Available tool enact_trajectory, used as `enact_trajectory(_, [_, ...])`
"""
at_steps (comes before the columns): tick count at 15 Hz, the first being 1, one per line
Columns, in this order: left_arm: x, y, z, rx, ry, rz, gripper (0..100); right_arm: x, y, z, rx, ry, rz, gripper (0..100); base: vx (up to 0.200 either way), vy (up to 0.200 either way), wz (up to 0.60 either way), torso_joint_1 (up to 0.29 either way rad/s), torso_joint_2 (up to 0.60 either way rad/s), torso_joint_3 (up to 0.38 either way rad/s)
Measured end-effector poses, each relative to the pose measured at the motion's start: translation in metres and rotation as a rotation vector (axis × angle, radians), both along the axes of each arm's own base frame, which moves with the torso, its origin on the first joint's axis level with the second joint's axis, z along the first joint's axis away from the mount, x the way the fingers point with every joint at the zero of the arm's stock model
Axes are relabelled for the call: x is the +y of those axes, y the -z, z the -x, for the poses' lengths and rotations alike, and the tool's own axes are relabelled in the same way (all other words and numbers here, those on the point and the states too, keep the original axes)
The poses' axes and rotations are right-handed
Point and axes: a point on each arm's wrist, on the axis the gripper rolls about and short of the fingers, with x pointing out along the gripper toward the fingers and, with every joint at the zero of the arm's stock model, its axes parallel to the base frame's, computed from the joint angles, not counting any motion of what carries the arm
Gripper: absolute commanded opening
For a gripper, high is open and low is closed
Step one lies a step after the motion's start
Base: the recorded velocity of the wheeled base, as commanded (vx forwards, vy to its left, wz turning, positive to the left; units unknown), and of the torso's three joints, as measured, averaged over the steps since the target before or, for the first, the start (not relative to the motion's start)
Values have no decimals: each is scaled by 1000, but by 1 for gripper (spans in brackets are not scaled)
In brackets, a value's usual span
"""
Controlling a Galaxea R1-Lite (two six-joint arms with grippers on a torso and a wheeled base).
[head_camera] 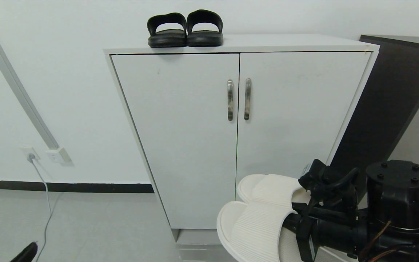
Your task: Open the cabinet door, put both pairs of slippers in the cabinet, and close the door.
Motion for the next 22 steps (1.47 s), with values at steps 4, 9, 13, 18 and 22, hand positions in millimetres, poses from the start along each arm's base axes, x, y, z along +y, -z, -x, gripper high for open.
enact_trajectory(4, [-15,-31,-56,17,209,19,100,0,1,0,-3,-6,-9,0,0,0,0,0,0,0])
enact_trajectory(9, [-57,-75,-118,33,443,89,100,0,4,0,-1,-2,-7,0,0,0,0,0,0,0])
enact_trajectory(13, [-112,-103,-164,-42,613,193,100,0,8,1,9,-8,2,0,0,0,0,0,0,0])
enact_trajectory(18, [-178,-100,-183,-7,835,210,100,1,13,0,26,-12,17,0,0,0,0,0,0,0])
enact_trajectory(22, [-201,-109,-199,49,974,212,100,6,18,1,16,-33,7,0,0,0,0,0,0,0])
